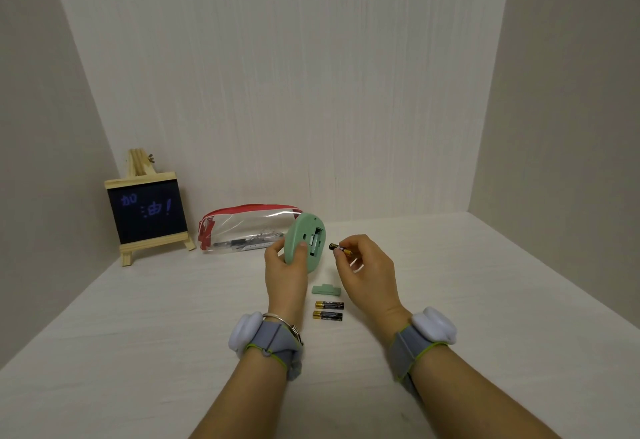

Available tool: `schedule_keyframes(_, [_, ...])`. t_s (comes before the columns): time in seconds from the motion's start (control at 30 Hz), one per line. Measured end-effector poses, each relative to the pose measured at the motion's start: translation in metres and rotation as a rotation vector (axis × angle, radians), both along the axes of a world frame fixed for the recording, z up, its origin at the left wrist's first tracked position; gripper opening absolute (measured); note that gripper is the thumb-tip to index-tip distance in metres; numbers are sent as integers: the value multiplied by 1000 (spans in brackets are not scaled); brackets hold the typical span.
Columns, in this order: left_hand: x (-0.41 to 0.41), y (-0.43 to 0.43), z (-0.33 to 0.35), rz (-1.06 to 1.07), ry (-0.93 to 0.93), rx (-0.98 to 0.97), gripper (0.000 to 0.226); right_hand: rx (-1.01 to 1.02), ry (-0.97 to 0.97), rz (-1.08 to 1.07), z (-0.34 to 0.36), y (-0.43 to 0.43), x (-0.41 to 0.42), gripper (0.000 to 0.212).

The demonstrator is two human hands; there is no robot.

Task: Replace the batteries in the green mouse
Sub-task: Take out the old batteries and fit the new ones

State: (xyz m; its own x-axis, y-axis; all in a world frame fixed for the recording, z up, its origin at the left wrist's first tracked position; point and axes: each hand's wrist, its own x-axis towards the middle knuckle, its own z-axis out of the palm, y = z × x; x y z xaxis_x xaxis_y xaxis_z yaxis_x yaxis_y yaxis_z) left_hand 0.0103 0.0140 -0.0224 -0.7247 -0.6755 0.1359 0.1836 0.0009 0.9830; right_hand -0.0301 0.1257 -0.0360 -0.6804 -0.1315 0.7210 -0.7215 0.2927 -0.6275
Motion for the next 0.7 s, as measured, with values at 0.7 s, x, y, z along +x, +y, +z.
schedule_keyframes(0.7, [2, 9, 0, -231, -37, 72, 33, 57, 65, 19, -4, -1, -5, 10])
